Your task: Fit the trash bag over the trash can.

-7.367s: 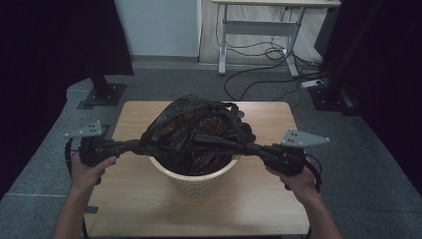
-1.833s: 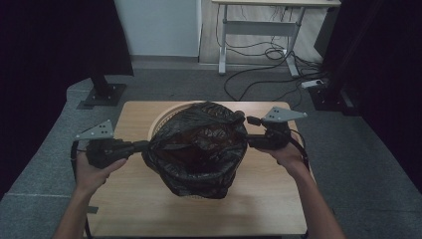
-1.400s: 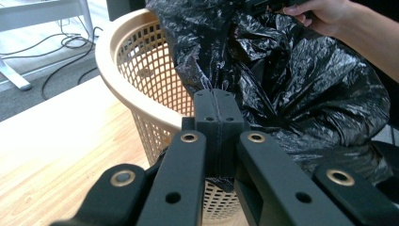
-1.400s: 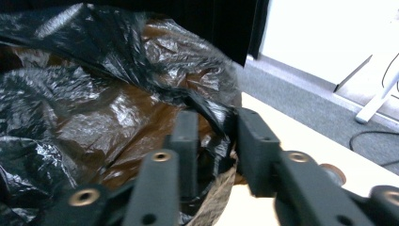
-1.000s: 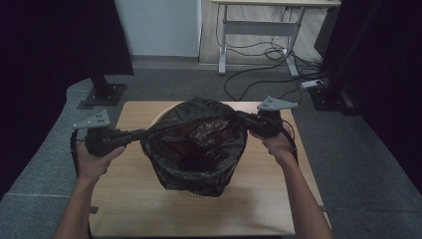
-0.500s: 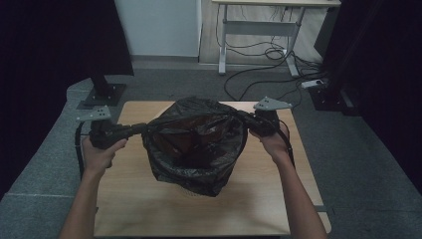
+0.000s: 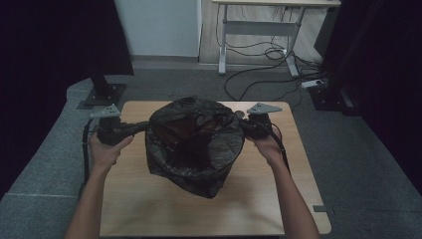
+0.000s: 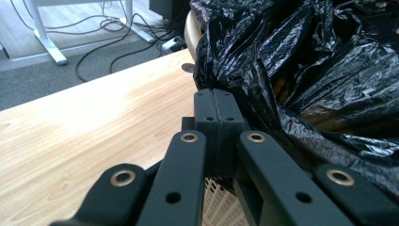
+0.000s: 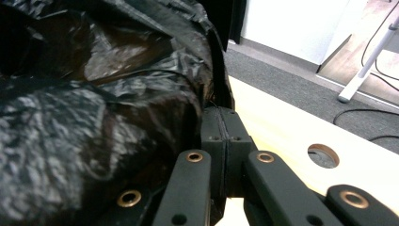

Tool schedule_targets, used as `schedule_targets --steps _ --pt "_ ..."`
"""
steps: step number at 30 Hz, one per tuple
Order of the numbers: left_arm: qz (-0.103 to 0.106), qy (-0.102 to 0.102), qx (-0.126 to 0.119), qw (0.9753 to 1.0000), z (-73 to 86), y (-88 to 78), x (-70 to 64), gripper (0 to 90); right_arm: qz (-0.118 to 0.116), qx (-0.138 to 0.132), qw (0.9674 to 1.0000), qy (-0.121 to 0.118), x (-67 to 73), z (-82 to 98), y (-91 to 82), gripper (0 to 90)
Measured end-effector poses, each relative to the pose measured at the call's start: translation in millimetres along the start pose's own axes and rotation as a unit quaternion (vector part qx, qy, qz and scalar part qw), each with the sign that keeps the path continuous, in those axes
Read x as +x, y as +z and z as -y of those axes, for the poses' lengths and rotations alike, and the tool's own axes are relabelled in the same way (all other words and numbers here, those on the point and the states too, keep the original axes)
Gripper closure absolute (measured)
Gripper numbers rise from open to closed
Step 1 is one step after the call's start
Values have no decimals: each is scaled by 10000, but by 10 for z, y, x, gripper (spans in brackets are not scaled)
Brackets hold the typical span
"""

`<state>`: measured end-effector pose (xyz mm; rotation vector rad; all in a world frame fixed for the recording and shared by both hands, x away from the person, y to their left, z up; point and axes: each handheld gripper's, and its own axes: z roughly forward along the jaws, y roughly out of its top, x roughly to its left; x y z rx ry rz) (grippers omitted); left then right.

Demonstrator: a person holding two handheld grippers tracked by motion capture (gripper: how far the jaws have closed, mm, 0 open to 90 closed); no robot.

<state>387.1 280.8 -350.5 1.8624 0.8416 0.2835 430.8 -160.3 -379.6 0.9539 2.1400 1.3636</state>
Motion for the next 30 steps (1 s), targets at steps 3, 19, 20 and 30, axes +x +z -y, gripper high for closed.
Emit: schedule_targets --steps 3,19,20,30 --pt "44 -111 6 9999 2 27 38 897 -23 -17 10000 46 2 5 35 888" --pt "107 -346 311 9989 -13 364 150 897 -237 116 9995 194 -36 45 223 889" --pt "114 -365 325 9987 -4 373 160 897 -247 139 9994 214 -45 52 231 889" --pt "39 -471 636 9969 36 442 209 897 -370 382 9976 450 -109 83 360 889"
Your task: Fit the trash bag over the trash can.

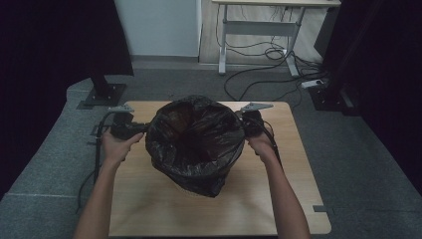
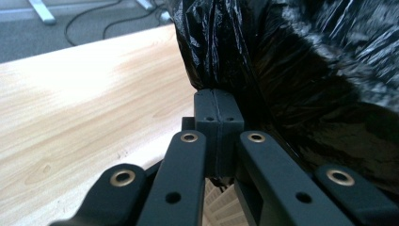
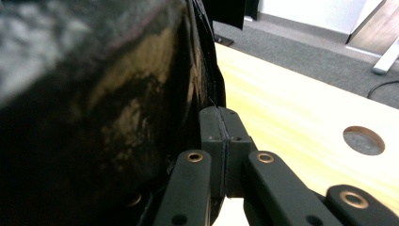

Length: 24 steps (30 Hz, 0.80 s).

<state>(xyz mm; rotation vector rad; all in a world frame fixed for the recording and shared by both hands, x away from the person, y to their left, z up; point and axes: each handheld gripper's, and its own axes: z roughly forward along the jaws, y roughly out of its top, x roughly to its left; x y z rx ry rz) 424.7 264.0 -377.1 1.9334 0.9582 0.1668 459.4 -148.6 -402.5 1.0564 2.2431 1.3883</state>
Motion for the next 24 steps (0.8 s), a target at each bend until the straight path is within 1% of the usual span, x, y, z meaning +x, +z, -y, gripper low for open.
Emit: schedule_targets --steps 1,3,4,5,7,8,9,10,11,12,13,14,15,16,17,18,19,20,21,23,24 --pt "-35 14 108 9999 2 29 -2 897 3 60 10000 12 -5 6 21 889" --pt "-194 109 394 9990 27 98 -10 897 60 315 9995 -38 -15 38 78 888" --pt "-152 93 419 9990 53 120 -2 897 -40 299 9994 149 -35 54 87 888" --pt "-79 52 385 9992 82 128 13 897 -96 234 9994 249 -66 86 81 888" --pt "29 -10 340 9994 139 124 44 897 -115 250 9993 248 -80 107 75 888" --pt "65 -27 314 9995 164 111 54 897 -65 350 9992 178 -90 133 78 888" --pt "83 -41 290 9995 186 93 60 897 -48 400 9990 208 -130 198 66 886" --pt "98 -47 262 9996 207 73 66 897 -48 400 9990 208 -130 198 66 886" --pt "103 -44 246 9996 225 50 68 897 -58 329 9989 314 -156 226 48 878" --pt "100 -34 229 9997 241 25 68 897 22 135 9989 444 -196 271 -5 835" --pt "111 -31 205 9997 254 0 69 897 22 135 9989 444 -196 271 -5 766" --pt "113 -26 179 9998 267 -25 69 896 181 22 9987 477 -209 288 -36 706" --pt "115 -19 141 9998 285 -73 64 897 458 -152 9969 623 -220 295 -114 588" --pt "115 -19 141 9998 285 -73 64 896 619 -277 9954 677 -219 288 -163 540" --pt "124 -16 120 9998 293 -95 57 896 619 -277 9954 677 -219 288 -163 540" --pt "89 30 119 9999 307 -132 34 896 776 -497 9929 750 -224 263 -277 497" --pt "89 30 119 9999 307 -132 34 897 776 -497 9929 750 -224 263 -277 497" --pt "86 43 112 9999 316 -149 19 897 767 -579 9922 796 -224 249 -337 485" --pt "86 66 94 9999 326 -166 5 896 747 -621 9921 790 -218 240 -397 474" --pt "79 125 80 9999 345 -197 -29 896 697 -655 9930 694 -189 238 -512 458" --pt "83 153 68 9998 356 -212 -47 896 566 -657 9944 597 -147 265 -630 450"
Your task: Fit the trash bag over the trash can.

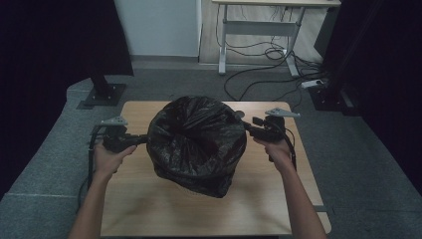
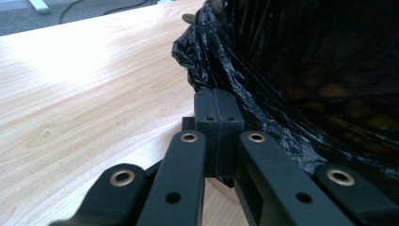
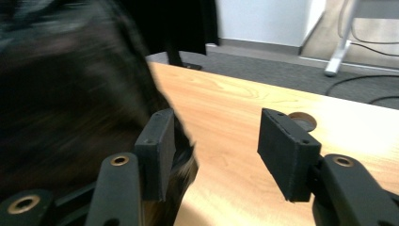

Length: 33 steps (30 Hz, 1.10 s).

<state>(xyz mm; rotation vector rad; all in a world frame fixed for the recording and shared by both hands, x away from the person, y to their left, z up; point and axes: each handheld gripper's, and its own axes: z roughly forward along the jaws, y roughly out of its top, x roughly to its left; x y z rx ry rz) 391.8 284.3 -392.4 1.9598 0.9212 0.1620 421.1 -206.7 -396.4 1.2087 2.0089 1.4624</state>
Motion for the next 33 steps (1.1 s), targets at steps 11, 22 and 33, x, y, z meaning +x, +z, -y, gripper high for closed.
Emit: schedule_targets --steps 11,22,33 --pt "31 310 -63 9995 124 -148 -199 896 -815 70 9952 -530 289 395 -576 386" --pt "158 491 -28 9987 254 -212 -364 896 -1430 465 9836 -997 753 864 -577 278" --pt "224 504 -115 9984 312 -262 -374 896 -1555 447 9799 -1166 764 977 -341 743"
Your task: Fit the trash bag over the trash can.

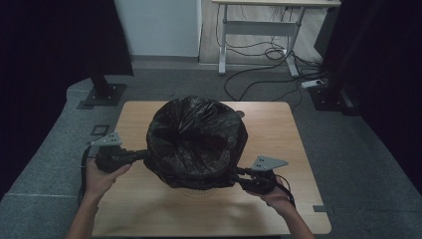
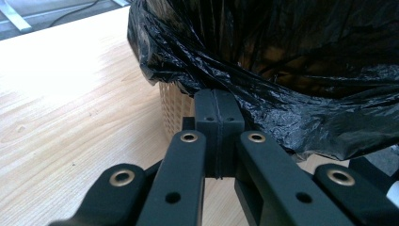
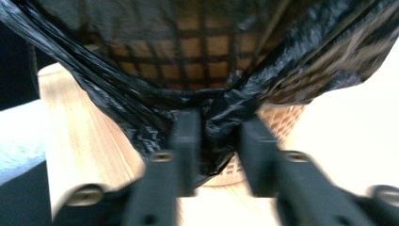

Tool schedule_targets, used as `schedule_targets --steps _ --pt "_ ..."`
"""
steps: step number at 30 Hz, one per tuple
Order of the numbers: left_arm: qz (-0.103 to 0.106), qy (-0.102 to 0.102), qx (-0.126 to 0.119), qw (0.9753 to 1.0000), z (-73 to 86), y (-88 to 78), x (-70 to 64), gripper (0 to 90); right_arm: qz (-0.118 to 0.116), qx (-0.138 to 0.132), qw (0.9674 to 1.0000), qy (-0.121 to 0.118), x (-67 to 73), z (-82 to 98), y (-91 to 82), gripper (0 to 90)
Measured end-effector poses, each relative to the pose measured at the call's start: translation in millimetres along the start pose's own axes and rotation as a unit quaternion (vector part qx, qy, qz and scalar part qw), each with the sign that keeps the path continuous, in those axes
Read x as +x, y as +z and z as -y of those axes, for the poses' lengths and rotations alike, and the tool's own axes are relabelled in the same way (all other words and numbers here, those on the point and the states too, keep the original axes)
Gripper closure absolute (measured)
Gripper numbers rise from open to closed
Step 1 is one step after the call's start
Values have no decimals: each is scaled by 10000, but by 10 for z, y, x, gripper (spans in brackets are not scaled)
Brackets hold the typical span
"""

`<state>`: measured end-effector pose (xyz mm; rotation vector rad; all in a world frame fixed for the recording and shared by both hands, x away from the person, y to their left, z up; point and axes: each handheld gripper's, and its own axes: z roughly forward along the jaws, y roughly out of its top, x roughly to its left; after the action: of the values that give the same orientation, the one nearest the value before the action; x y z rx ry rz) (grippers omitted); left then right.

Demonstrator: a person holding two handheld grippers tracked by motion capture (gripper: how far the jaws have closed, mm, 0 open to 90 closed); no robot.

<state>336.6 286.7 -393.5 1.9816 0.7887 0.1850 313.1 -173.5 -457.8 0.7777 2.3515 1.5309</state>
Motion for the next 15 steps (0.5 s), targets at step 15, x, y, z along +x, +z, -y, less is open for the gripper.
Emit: schedule_targets --steps 15 --pt "10 -267 131 9996 234 271 -39 896 580 513 9968 -211 -136 286 183 871"
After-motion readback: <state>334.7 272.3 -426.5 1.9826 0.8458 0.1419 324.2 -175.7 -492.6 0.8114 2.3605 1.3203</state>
